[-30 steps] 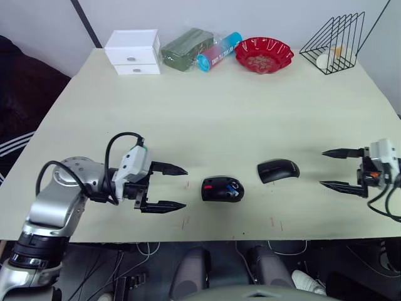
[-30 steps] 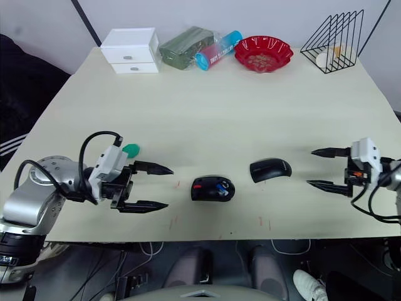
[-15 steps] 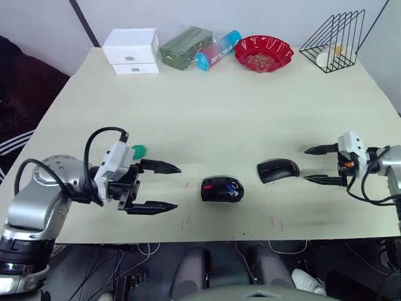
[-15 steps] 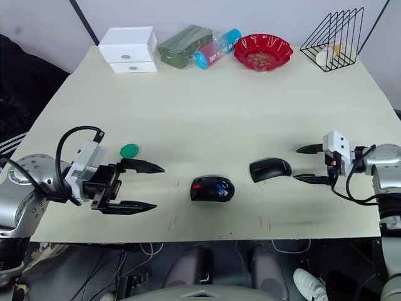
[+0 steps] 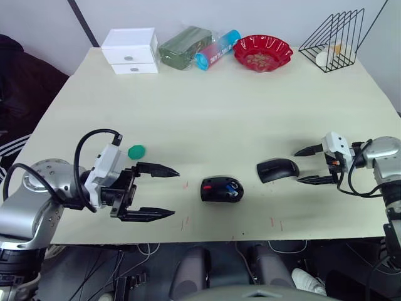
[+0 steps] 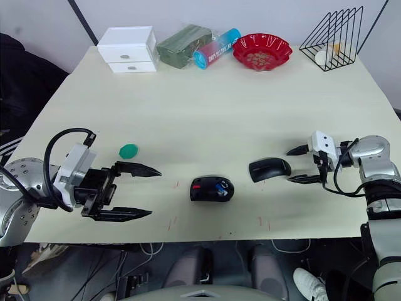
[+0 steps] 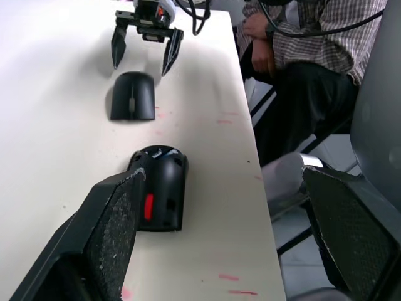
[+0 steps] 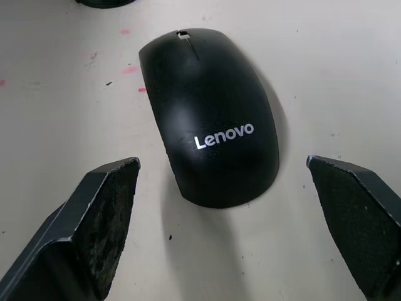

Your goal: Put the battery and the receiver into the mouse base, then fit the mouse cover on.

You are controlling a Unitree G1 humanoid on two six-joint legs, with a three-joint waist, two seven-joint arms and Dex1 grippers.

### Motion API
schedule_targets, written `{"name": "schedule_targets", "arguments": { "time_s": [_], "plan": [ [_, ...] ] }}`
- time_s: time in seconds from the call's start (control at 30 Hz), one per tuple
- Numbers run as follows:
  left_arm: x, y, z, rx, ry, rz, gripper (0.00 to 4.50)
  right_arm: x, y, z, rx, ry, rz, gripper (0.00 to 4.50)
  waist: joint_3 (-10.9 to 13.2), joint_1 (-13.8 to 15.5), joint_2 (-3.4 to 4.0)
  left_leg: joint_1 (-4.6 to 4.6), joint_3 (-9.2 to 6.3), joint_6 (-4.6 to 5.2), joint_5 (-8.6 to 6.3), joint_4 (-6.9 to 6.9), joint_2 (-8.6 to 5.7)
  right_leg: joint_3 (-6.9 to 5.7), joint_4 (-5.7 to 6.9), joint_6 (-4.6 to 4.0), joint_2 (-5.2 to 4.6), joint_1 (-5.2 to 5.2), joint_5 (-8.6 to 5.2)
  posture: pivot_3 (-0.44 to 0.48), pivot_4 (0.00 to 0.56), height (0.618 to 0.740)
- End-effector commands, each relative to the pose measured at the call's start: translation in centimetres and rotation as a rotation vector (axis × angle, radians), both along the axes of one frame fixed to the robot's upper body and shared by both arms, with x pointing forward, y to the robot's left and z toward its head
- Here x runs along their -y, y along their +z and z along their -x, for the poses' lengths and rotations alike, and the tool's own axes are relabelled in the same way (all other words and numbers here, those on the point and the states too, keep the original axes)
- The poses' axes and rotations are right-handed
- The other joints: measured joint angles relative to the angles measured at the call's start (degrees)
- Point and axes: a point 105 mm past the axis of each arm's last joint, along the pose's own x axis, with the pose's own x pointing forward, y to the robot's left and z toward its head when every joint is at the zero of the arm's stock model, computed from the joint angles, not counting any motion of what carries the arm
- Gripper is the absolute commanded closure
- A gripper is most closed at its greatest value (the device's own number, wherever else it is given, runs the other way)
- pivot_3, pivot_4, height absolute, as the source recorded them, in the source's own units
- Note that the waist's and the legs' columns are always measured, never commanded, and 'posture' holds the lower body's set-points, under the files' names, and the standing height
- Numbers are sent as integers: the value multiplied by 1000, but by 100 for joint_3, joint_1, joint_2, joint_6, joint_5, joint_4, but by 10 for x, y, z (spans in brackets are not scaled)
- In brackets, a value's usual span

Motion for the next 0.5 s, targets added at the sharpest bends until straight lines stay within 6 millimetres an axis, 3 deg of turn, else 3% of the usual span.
{"name": "schedule_targets", "arguments": {
  "time_s": [0.03,0.5],
  "plan": [
    [-5,11,4,44,-7,10,246,-5,6,-5,29,20,18,0,0,-8,0,0,1,0,0,0,0,0,0,0,0,0,0,0,150,740],
    [-10,25,-5,92,74,129,246,-12,6,-9,28,31,3,0,3,0,2,-3,2,-1,0,0,0,1,2,0,-1,-5,1,0,150,740]
  ]
}}
